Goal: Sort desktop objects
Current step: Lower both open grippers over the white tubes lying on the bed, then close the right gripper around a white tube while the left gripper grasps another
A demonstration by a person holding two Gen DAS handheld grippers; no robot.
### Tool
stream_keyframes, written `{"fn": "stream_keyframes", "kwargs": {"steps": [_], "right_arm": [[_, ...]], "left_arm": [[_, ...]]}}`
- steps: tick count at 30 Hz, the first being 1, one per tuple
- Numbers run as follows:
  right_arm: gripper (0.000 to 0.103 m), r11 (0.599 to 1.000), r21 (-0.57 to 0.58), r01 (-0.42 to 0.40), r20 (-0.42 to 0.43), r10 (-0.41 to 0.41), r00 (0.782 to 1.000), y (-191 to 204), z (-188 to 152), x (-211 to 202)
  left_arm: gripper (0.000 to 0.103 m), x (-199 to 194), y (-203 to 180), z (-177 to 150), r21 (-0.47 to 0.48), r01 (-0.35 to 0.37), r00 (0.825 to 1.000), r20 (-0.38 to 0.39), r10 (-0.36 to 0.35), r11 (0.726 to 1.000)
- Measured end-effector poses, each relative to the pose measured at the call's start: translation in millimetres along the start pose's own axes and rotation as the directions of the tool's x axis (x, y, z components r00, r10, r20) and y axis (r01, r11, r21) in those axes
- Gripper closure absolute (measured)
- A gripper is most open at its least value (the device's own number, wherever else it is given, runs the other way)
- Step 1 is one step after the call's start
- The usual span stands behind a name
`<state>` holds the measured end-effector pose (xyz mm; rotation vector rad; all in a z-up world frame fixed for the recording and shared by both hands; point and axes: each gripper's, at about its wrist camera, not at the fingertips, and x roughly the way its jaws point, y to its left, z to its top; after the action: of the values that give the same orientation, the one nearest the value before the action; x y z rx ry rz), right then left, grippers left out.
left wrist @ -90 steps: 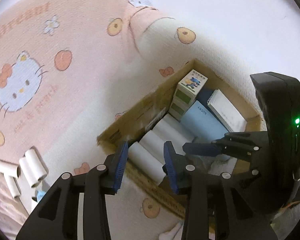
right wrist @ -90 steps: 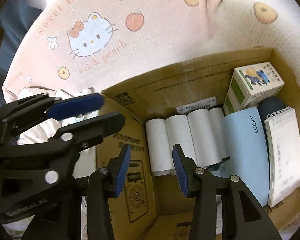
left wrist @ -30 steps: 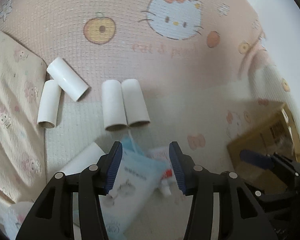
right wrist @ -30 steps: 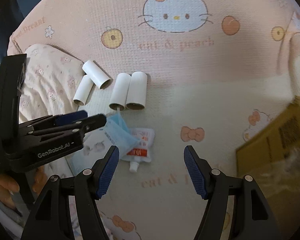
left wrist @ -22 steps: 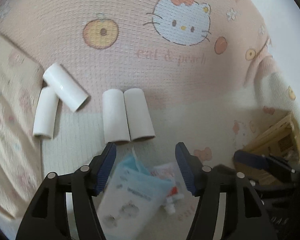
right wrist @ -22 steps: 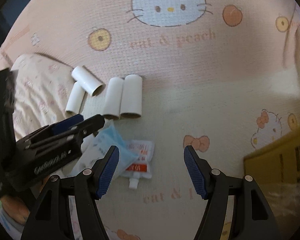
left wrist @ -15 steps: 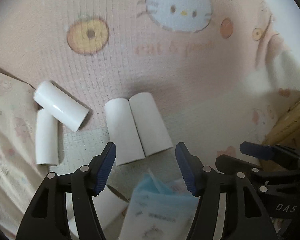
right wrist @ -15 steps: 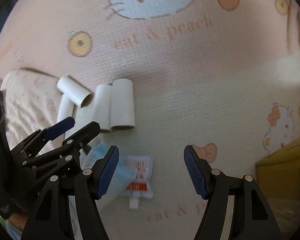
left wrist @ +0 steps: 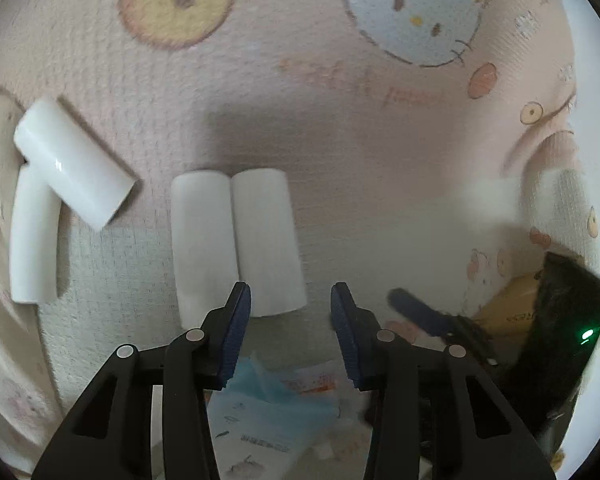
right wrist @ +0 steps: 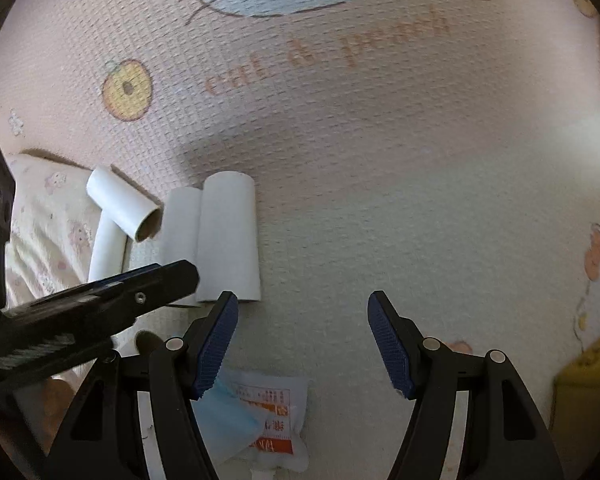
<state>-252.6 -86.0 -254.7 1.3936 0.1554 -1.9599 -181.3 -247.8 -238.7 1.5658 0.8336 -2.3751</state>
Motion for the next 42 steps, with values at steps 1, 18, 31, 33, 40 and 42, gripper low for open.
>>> {"fn": "stream_keyframes", "kwargs": {"steps": [1, 18, 31, 33, 40, 42], "right_arm": [[0.038, 1.000, -0.005, -0.008, 0.001, 0.008, 1.000, 2, 0, 2], [0.038, 0.990, -0.045, -0.131, 0.018, 0.132, 0.991, 21, 8, 26], [0.047, 0.961, 0.021, -0.276, -0.024, 0.277, 0.961, 21, 13, 54], [0.059, 0.956, 0.021, -0.291, -0.033, 0.292, 0.956, 21, 12, 57], [0.061, 0.956, 0.022, -0.291, -0.035, 0.292, 0.956, 20, 13, 54], [0.062, 0.957, 0.025, -0.289, -0.039, 0.290, 0.956, 21, 14, 48]], "left_arm": [[0.058, -2, -5, 4, 0.010, -0.016, 1.000, 0.011, 0.016, 1.000], [0.058, 44, 3, 37, -0.243, -0.048, 0.976, -0.216, -0.005, 0.969], [0.059, 56, 10, 23, -0.244, -0.158, 0.965, -0.244, 0.097, 0.957], [0.059, 57, 12, 21, -0.250, -0.151, 0.966, -0.241, 0.089, 0.956], [0.059, 53, 6, 15, -0.261, -0.132, 0.970, -0.234, 0.070, 0.956], [0.060, 46, -1, 12, -0.256, -0.127, 0.973, -0.221, 0.070, 0.958]]}}
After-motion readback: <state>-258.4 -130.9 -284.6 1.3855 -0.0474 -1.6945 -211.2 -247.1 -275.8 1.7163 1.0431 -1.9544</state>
